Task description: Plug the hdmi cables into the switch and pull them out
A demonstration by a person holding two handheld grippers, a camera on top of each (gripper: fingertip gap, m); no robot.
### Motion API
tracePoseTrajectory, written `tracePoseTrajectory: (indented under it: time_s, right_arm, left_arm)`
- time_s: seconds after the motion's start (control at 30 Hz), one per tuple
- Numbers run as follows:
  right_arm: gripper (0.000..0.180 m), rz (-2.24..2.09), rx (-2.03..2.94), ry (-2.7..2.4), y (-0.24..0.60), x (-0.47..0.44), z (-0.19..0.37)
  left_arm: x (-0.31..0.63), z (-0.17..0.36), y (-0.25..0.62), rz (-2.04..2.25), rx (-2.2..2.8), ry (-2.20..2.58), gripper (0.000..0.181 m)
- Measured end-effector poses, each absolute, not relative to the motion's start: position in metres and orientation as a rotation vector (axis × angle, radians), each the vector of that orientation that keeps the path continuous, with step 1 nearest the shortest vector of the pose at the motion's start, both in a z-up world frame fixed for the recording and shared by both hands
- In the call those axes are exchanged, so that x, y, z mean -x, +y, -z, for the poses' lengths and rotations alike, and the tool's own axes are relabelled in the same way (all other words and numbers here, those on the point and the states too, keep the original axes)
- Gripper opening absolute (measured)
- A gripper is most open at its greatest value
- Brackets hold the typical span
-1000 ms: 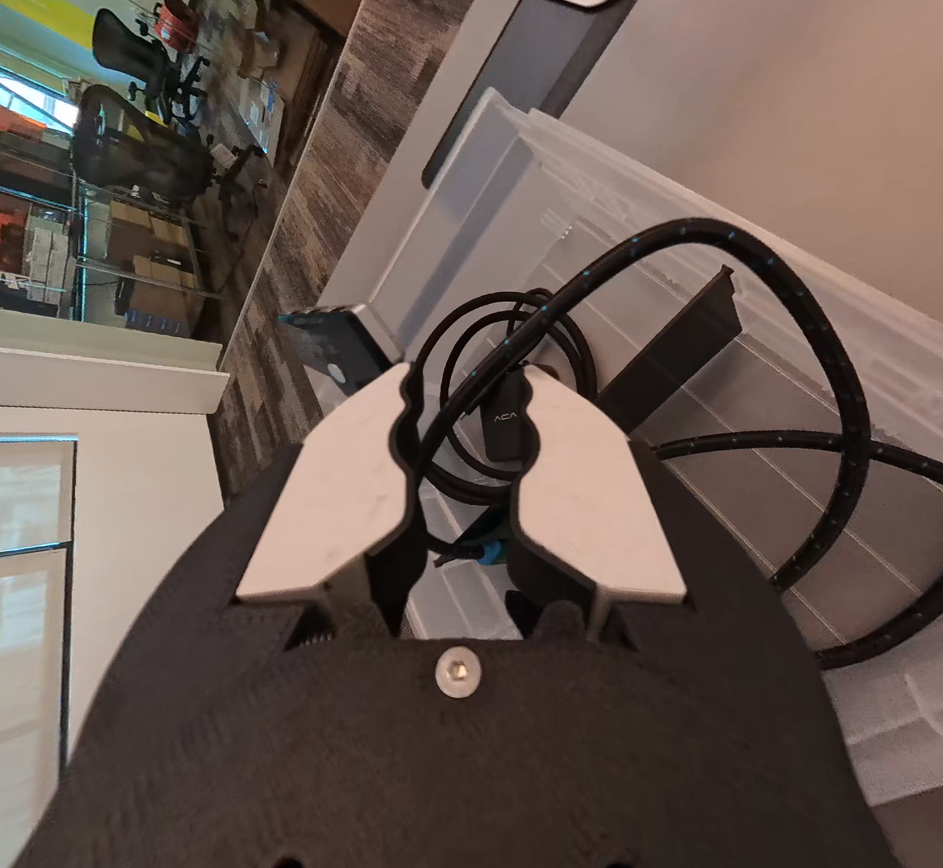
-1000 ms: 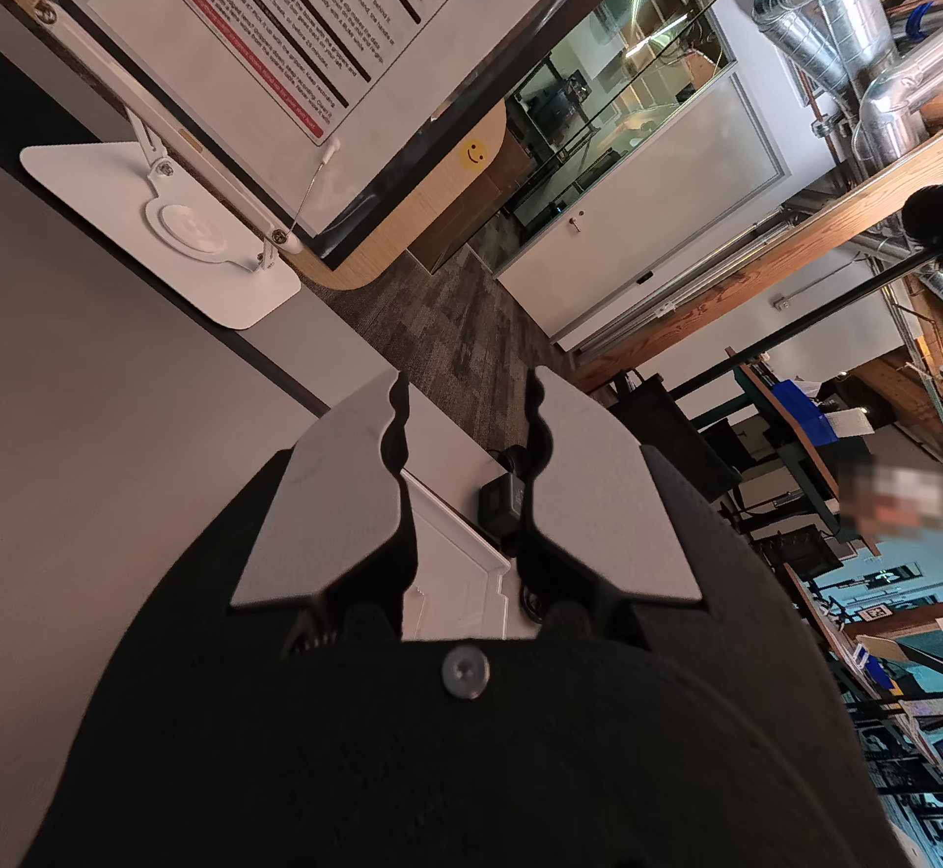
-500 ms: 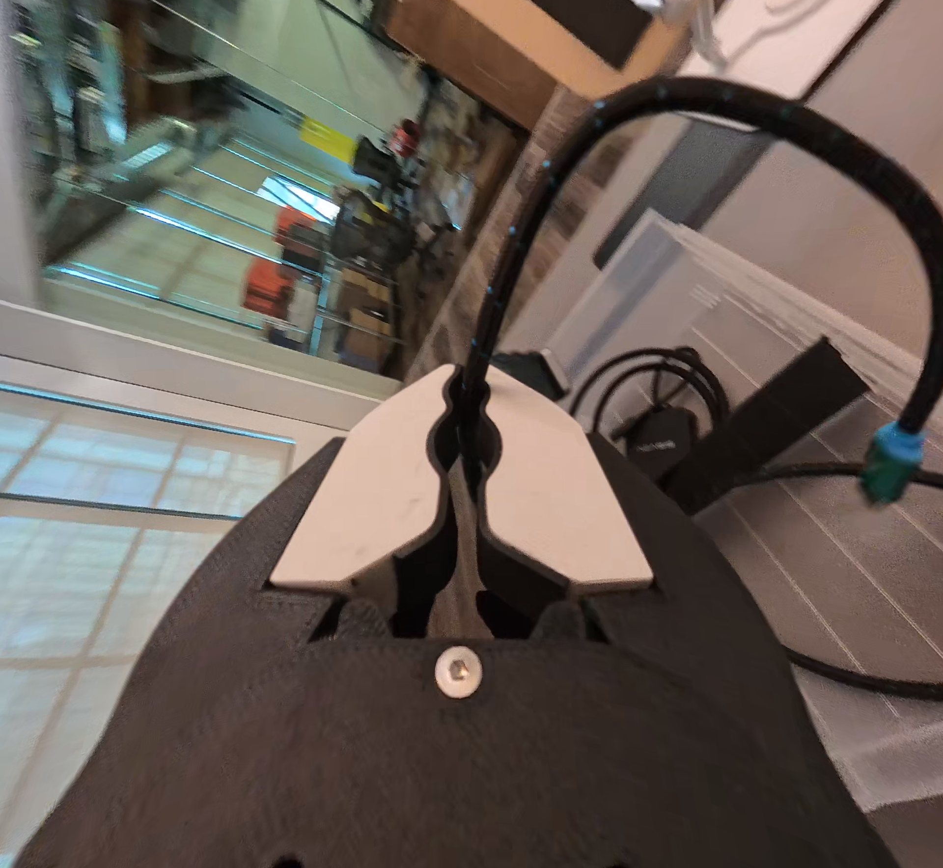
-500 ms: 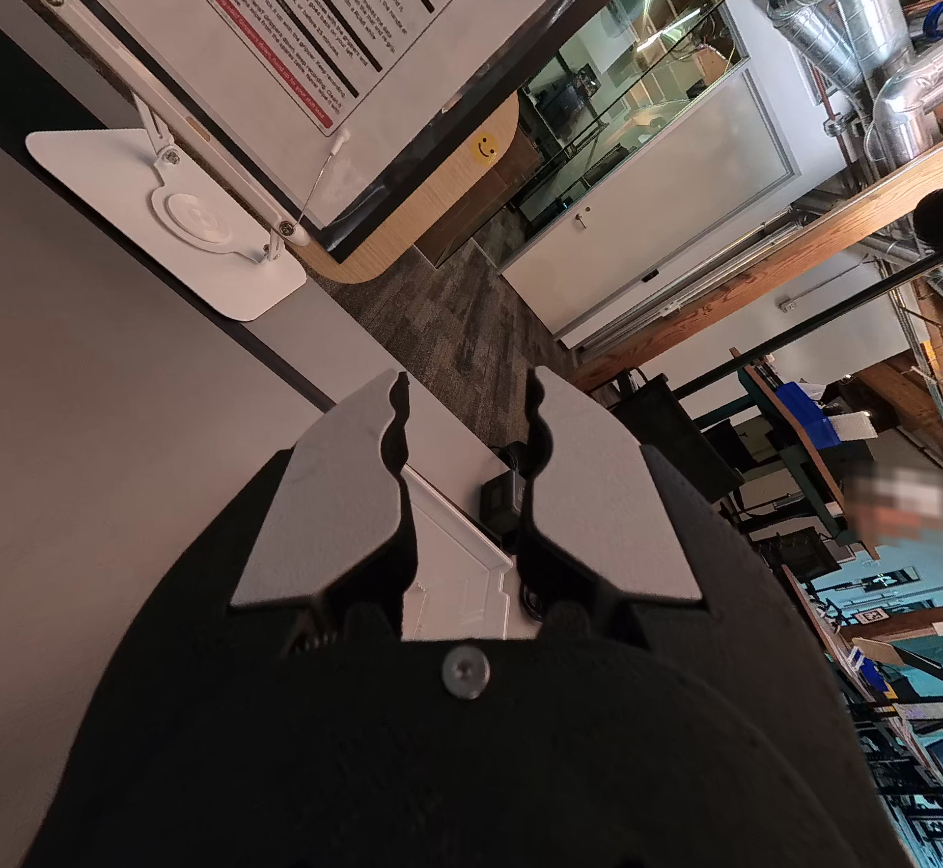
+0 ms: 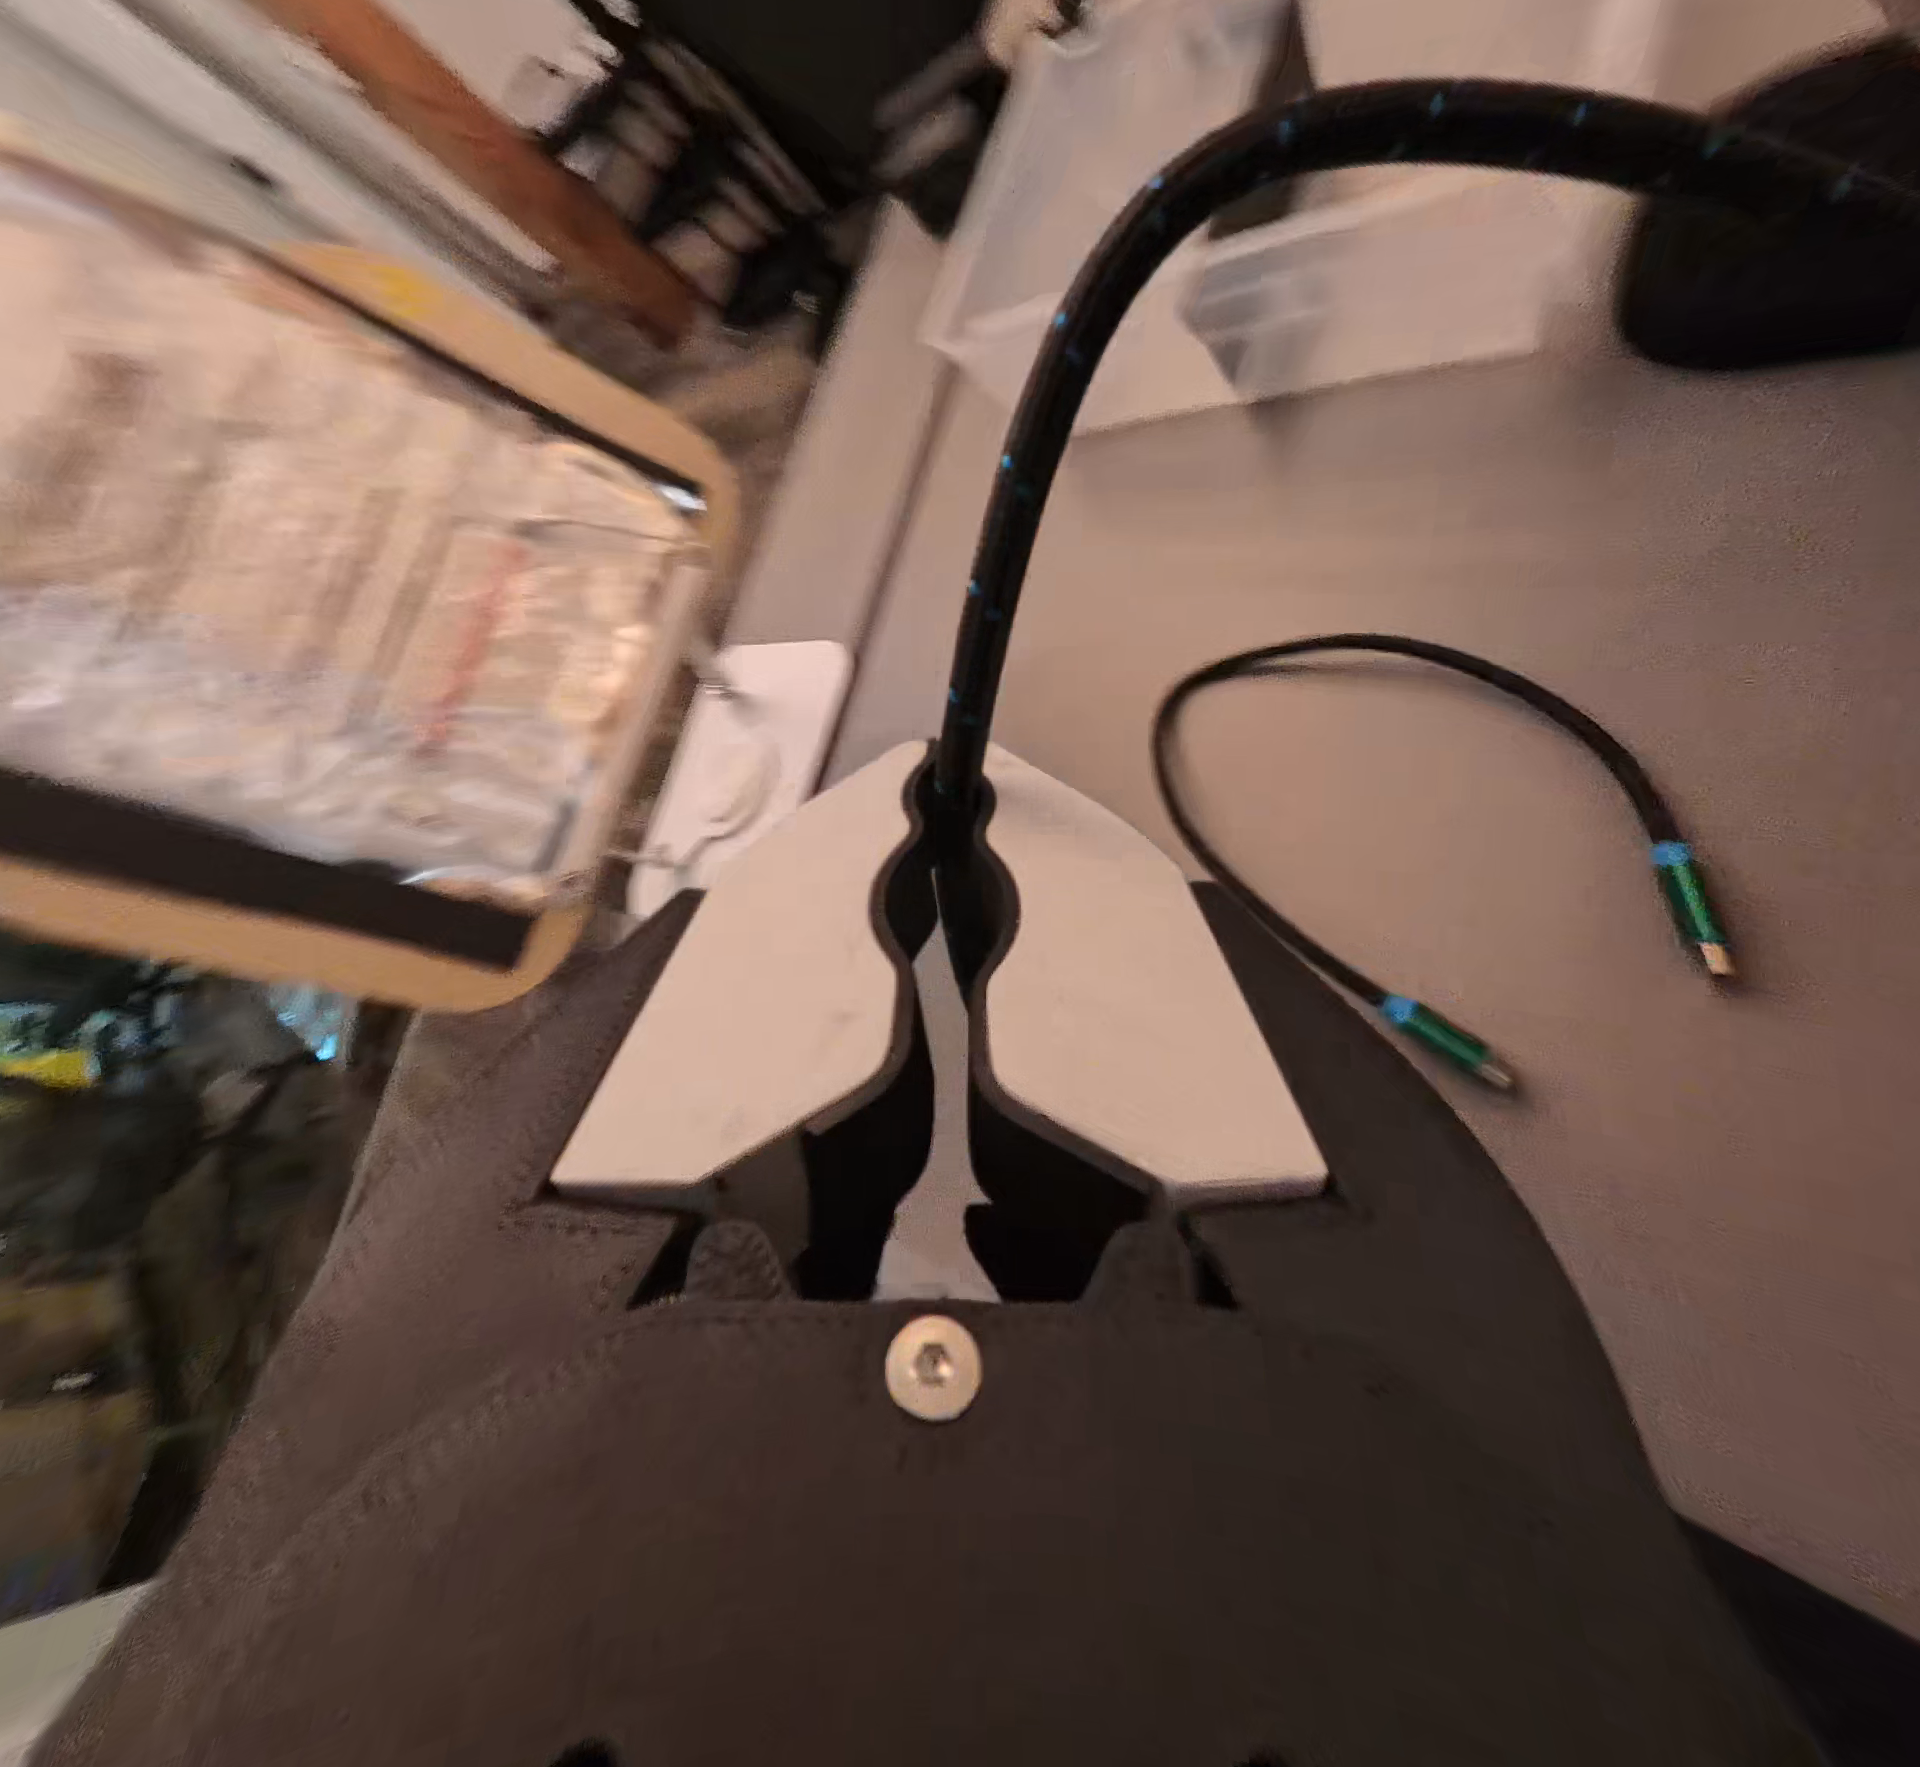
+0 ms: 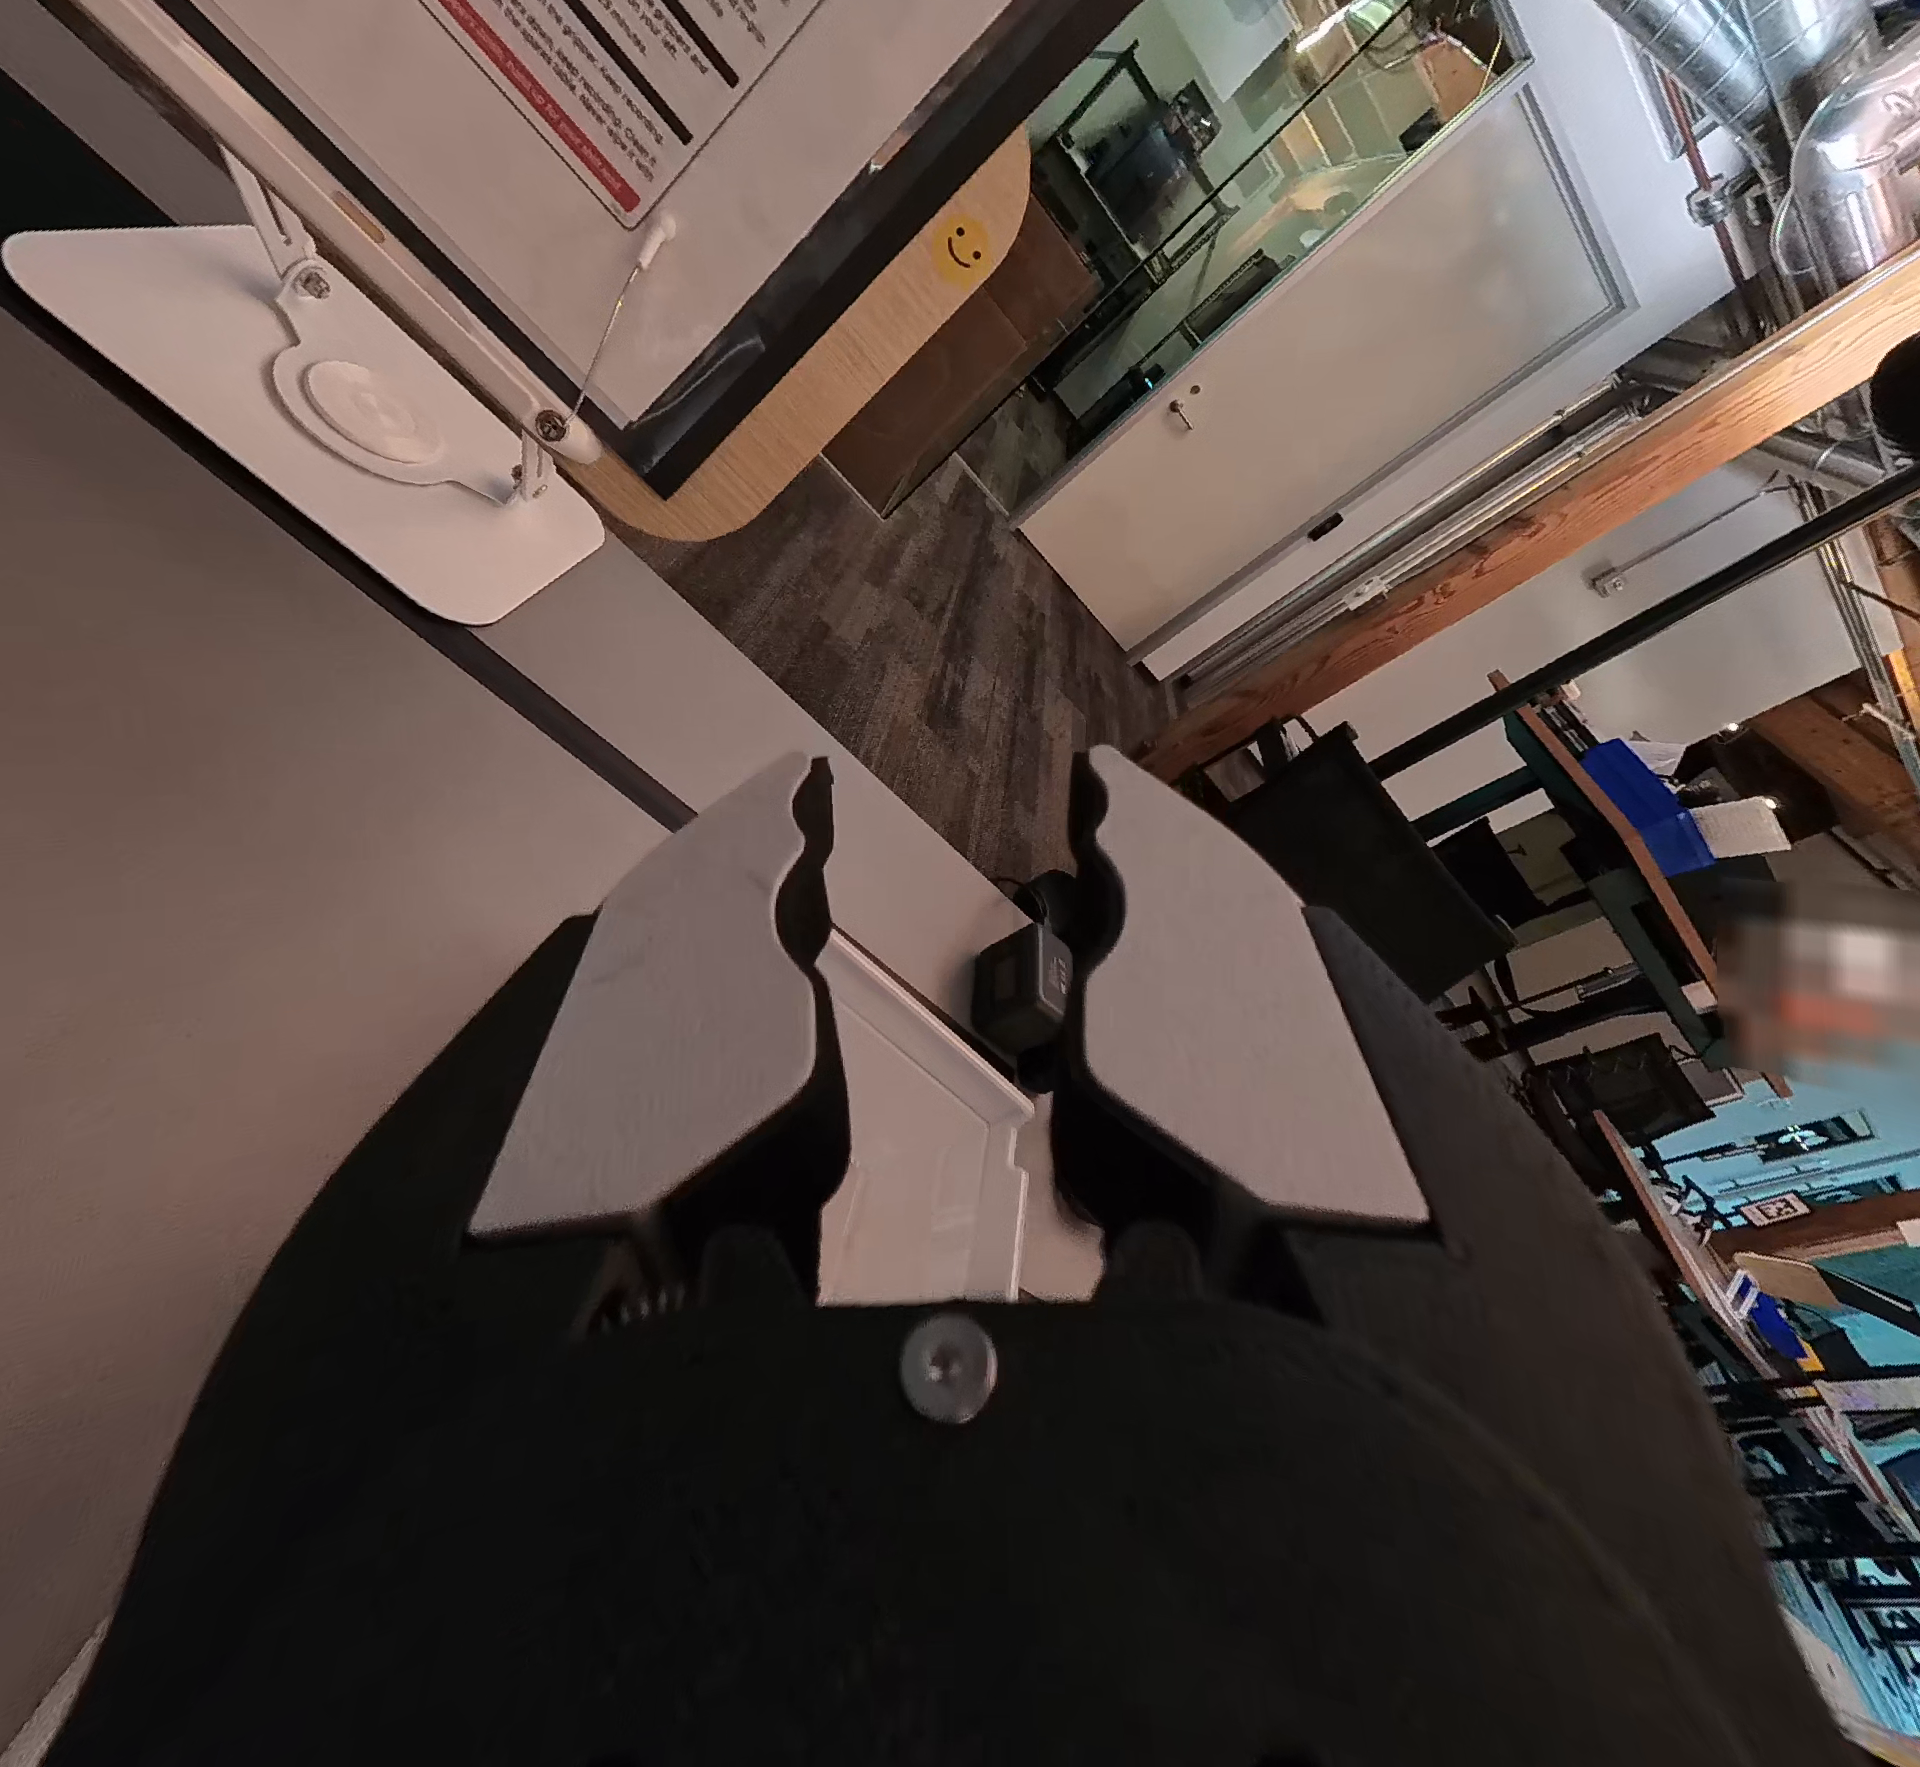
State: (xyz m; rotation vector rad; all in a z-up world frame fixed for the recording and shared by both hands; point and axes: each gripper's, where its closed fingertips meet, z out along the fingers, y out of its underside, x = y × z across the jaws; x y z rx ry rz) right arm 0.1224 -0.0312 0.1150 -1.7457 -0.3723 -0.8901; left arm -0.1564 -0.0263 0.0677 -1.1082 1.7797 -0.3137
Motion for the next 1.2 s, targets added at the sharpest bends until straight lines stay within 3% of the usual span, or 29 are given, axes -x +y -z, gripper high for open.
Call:
tracePoseTrajectory:
  time_s: [0.17,0.53,0.7,0.77,0.9,1.03,1.13,1.2]
  right_arm:
    - [0.044,0.878,1.751,-0.374,-0.032,-0.122,-0.114]
    - [0.044,0.896,1.827,-0.423,-0.016,-0.124,-0.093]
    - [0.045,0.893,1.836,-0.417,-0.016,-0.127,-0.091]
    - [0.044,0.892,1.832,-0.413,-0.017,-0.129,-0.092]
    - [0.045,0.889,1.827,-0.4,-0.02,-0.132,-0.095]
    - [0.045,0.892,1.831,-0.39,-0.023,-0.135,-0.095]
    - [0.044,0.884,1.828,-0.383,-0.024,-0.135,-0.096]
    - [0.044,0.882,1.833,-0.385,-0.023,-0.134,-0.094]
  left_arm:
    - [0.103,0.018,-0.013,0.046,1.156,1.986,0.0]
    - [0.051,0.129,0.025,-0.006,1.316,2.019,0.001]
    - [0.049,0.152,0.024,0.101,1.391,2.043,0.001]
    - [0.047,0.146,0.028,0.135,1.438,1.986,0.009]
    - [0.049,0.111,0.029,0.301,1.538,1.899,0.06]
    - [0.071,0.011,0.05,0.371,1.394,1.624,0.059]
    - [0.132,-0.078,0.11,0.215,1.321,1.193,0.061]
    - [0.186,-0.104,0.156,0.066,1.311,0.983,0.068]
